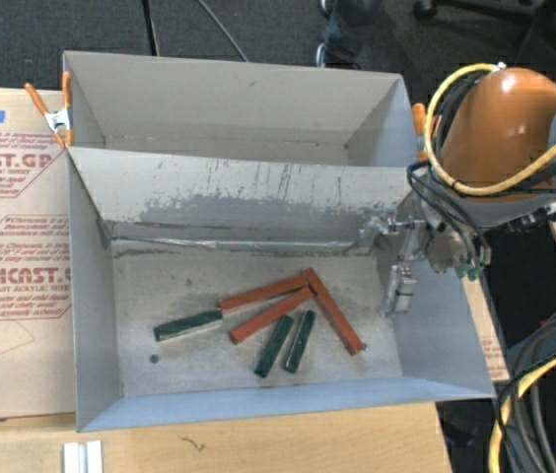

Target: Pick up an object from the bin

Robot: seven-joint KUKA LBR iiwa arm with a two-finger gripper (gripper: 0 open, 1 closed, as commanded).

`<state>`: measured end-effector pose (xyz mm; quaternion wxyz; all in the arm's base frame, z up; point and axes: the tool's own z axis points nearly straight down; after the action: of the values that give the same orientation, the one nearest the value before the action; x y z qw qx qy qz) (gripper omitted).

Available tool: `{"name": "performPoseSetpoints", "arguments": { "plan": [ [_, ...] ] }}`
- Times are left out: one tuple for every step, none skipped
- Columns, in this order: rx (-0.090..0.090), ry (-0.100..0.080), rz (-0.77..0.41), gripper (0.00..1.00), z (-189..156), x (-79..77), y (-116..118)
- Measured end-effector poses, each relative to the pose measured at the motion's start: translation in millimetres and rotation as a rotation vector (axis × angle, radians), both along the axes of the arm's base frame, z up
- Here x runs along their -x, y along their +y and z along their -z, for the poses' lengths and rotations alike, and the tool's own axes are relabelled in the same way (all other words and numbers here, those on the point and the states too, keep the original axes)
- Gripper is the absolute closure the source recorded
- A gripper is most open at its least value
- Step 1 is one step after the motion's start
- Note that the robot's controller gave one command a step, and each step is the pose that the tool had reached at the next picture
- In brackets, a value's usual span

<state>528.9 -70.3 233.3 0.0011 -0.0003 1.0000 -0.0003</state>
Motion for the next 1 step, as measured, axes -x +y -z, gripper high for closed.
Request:
{"name": "performPoseSetpoints", "arguments": {
  "plan": [
    [-0.002, 0.005, -0.355, 0.00, 113.3, -9.3, 13.8]
  ]
}}
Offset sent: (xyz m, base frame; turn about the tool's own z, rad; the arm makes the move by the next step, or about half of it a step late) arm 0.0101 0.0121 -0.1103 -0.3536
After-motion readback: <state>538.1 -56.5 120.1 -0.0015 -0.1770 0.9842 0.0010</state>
